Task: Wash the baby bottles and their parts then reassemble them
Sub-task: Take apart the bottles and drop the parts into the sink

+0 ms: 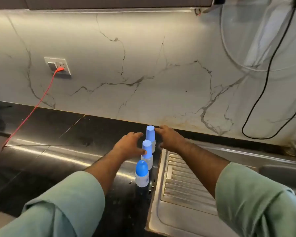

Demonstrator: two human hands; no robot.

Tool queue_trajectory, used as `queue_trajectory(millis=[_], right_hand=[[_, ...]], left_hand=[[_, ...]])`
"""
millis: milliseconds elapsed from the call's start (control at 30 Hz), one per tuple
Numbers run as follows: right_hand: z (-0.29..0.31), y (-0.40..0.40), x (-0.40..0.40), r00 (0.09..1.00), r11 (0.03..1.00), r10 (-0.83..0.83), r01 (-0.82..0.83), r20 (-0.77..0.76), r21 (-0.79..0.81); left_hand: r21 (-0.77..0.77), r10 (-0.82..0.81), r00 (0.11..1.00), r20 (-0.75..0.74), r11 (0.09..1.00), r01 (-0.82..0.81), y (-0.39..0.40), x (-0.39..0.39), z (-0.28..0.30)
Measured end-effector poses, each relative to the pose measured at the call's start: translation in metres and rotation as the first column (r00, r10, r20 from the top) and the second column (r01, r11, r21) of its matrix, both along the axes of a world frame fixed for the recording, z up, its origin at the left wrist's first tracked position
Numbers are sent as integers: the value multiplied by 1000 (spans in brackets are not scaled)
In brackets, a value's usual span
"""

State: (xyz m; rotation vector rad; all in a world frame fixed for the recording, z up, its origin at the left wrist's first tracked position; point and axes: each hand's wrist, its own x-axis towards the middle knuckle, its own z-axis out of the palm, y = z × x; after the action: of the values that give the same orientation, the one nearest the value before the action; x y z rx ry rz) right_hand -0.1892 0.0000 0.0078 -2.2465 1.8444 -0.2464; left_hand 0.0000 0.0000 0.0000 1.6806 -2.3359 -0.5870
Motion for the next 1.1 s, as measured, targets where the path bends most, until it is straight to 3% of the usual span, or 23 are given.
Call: queue_trajectory(millis=[167, 300, 533, 733, 933, 1100], right_hand=[[-3, -46, 4, 990, 999, 45, -41, -132, 36], [-33, -82, 10, 957, 981, 142, -102, -252, 165], [-42, -80, 6, 992, 996, 26, -14, -120, 93], [-1, 4, -76, 996, 997, -32, 37, -79, 62], [25, 148, -178, 992, 987, -122, 126, -42, 102], [12, 247, -247, 974, 956, -216, 225, -68, 188]], left_hand=[[28, -18, 998, -56, 999, 19, -7, -20, -31], [31, 57, 980, -191, 998, -52, -16, -27, -46], [11, 130, 920, -369, 991, -135, -11, -36, -49], [-90, 76, 855, -514, 986, -142, 27, -72, -23], [-72, -18, 746, -665, 997, -41, 119, -148, -30], [-13, -64, 786, -615, 997, 71, 194, -215, -49]])
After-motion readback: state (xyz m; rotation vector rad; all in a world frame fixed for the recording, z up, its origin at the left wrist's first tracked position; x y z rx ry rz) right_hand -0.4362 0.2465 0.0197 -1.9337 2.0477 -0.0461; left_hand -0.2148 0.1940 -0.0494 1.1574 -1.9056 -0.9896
